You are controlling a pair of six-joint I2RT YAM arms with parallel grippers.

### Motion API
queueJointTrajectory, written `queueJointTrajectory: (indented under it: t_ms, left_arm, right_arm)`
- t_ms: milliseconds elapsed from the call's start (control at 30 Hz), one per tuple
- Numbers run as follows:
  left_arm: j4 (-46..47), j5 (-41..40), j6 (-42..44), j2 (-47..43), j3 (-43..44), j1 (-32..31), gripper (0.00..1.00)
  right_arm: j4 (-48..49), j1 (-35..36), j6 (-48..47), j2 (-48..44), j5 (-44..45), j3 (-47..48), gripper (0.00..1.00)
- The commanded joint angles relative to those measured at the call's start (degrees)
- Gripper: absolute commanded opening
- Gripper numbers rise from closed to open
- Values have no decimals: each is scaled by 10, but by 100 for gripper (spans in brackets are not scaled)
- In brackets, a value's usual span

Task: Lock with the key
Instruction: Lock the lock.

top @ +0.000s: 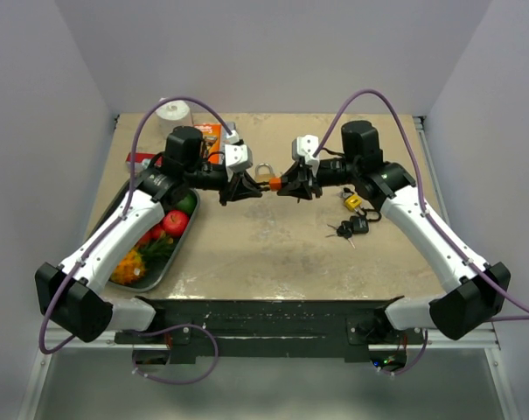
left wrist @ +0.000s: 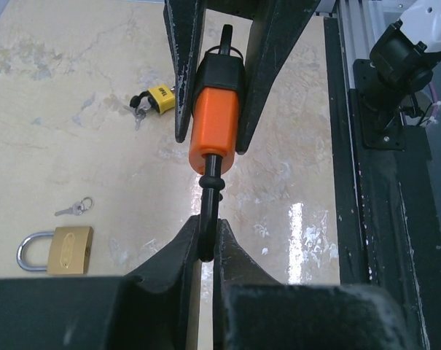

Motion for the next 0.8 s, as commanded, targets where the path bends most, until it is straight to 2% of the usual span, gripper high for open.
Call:
queueJointTrajectory:
  t_ms: [0, 200, 467, 500, 767]
  left_arm:
    - [115, 46, -42, 6, 19, -48, 0]
    - [169, 30, -45, 9, 7, -80, 0]
    - [227, 39, -54, 29, 4, -104, 0]
    - [258, 43, -56, 30, -1, -104, 0]
    - [315, 97, -66, 32, -18, -111, 0]
  right_arm:
    - [39, 52, -8, -1, -25, 3, 0]
    - [74, 67, 34, 4, -44, -4, 0]
    - [93, 86, 43, 12, -66, -6, 0]
    - [96, 88, 46, 12, -67, -7, 0]
    - [116, 98, 38, 8, -78, -23, 0]
